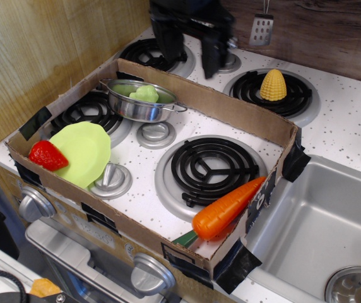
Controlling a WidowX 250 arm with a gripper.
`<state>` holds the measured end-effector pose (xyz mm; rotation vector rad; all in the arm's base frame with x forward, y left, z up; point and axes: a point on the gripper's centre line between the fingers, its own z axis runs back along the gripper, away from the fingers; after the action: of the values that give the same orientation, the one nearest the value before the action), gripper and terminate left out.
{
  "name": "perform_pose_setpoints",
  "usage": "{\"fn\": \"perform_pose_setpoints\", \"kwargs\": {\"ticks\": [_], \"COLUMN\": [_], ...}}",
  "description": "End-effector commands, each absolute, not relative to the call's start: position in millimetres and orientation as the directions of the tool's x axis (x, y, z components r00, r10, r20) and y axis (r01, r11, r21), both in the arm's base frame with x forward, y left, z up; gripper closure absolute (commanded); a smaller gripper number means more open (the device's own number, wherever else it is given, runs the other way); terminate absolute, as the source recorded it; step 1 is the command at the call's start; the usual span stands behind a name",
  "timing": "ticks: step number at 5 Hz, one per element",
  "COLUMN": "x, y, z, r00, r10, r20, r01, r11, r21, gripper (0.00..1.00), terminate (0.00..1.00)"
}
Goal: Take broccoli out of pan
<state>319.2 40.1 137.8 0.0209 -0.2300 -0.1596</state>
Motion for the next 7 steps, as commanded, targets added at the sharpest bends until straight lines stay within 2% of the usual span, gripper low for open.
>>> {"fn": "perform_pose_setpoints", "kwargs": {"ticks": [1, 4, 6, 7], "x": [346.4, 352.7, 351.4, 351.4], "y": [82.0, 121.4, 140.0, 139.2], "z": [141.2, 118.8, 86.4, 69.2], "r00": [0.942, 0.935, 0.935, 0.925], "r10": [-0.134, -0.047, -0.008, 0.004], "r20": [0.308, 0.351, 0.354, 0.381], "r01": [0.098, -0.010, -0.033, -0.046], "r11": [0.986, 0.987, 0.993, 0.994], "r21": [0.132, 0.160, 0.111, 0.100], "gripper": [0.00, 0.00, 0.00, 0.00], "terminate": [0.00, 0.00, 0.00, 0.00]}}
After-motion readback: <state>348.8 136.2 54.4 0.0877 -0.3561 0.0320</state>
